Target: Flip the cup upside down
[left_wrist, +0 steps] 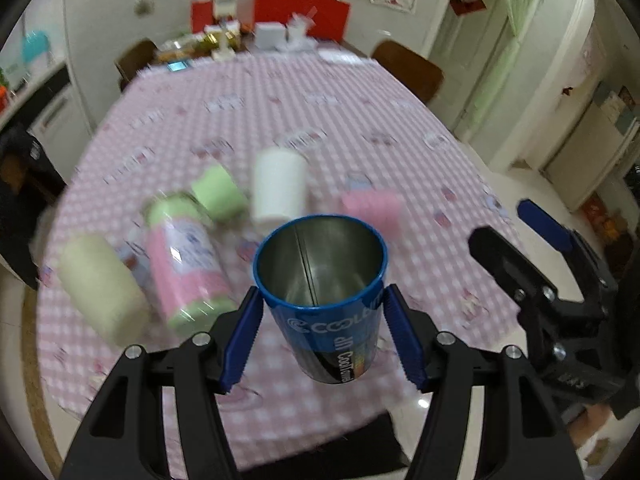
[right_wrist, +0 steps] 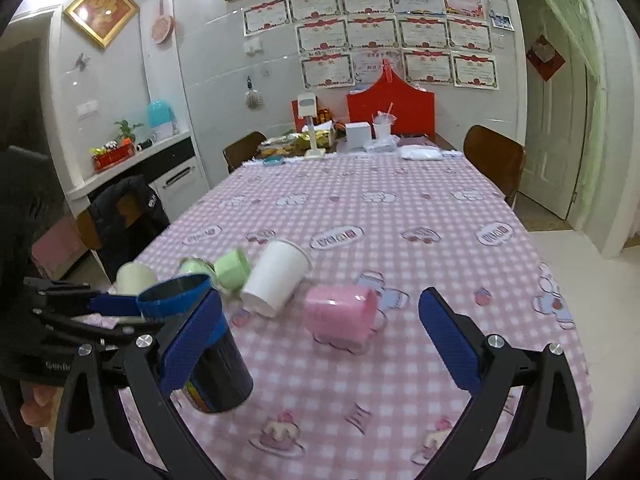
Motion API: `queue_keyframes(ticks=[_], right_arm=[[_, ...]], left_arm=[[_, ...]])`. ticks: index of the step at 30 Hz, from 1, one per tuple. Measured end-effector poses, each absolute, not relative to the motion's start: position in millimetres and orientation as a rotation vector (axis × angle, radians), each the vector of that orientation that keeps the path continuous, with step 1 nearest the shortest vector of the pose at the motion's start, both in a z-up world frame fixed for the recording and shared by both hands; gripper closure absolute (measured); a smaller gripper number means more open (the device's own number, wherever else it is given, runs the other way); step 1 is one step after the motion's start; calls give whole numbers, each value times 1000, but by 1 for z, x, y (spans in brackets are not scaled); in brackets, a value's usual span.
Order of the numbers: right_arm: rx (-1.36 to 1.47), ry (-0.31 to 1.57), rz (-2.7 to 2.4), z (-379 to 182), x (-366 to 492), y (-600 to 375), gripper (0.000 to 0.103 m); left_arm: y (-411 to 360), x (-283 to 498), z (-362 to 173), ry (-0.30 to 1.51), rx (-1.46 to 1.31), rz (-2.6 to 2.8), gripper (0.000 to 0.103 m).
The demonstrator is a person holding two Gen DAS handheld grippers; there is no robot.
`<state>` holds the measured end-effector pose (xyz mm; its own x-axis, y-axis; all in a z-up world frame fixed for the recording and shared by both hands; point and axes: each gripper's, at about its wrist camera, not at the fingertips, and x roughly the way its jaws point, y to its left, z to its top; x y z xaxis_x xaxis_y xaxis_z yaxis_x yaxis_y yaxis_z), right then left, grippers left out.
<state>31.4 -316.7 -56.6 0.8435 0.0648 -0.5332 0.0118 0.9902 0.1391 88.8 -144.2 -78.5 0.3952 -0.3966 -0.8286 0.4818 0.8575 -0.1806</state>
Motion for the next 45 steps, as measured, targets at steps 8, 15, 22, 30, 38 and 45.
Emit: queue_keyframes(ticks=[8,15,22,30,38,45], right_arm=[[126,645,28,-77,33,-330,8],[160,672,24,-90,49,-346,8],[168,699,36,-99,70,-347,8],[177,714,50,-101,81,-337,8],[183,731,56,-88,82,-319,8],[150,801,70,-95,90,-288,8]], left_arm=[[-160,97,-105,1079,71,-553,42],[-181,127,-119,1060,78,-546,41],[-189,151,-147,1103,99,-528,41],[-175,156,-146,1104,72,-500,41],[-147,142,-120,1051,35,-512,41],[-115,124,-97,917,130,-376,41]])
